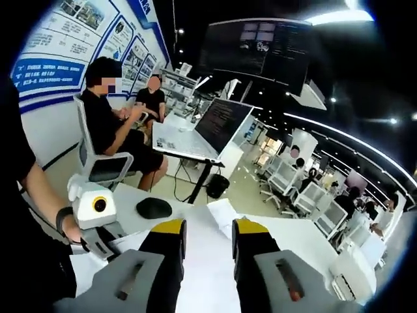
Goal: Organize the stack of printing papers by aligning and flattening the scattered papers on the table
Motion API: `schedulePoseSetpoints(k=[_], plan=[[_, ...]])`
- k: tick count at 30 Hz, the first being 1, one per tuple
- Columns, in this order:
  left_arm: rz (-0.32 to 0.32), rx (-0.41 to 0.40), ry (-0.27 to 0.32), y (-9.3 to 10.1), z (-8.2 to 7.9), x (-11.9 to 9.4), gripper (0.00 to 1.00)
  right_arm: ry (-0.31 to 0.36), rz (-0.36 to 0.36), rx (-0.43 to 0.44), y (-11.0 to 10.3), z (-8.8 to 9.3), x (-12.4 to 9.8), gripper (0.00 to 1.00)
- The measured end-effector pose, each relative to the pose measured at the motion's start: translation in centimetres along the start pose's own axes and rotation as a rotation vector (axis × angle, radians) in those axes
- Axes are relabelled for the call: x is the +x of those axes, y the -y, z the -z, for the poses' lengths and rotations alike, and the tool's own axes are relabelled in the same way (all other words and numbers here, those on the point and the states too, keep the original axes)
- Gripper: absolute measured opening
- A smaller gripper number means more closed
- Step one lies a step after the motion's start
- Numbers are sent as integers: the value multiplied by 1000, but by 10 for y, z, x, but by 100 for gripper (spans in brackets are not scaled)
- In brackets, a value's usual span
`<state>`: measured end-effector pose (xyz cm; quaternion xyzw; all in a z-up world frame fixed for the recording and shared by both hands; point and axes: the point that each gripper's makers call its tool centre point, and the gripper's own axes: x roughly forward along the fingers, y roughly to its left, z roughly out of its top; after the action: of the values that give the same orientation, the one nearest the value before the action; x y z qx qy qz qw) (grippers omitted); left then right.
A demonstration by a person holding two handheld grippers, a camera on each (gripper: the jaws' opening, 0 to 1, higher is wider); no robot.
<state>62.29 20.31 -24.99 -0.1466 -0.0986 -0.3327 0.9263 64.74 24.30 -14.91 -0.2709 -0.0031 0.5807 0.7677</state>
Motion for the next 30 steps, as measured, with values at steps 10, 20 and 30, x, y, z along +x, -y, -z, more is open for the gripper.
schedulePoseSetpoints(k=[10, 20, 30], plan=[[0, 1, 3, 0, 0, 0, 6, -20, 45, -28, 8, 14, 1, 58], [7, -1, 0, 1, 1, -1, 6, 20, 77, 66, 20, 17, -5, 82], [3, 3, 4, 2, 0, -2, 6, 17, 102, 106, 25, 19, -10, 90]])
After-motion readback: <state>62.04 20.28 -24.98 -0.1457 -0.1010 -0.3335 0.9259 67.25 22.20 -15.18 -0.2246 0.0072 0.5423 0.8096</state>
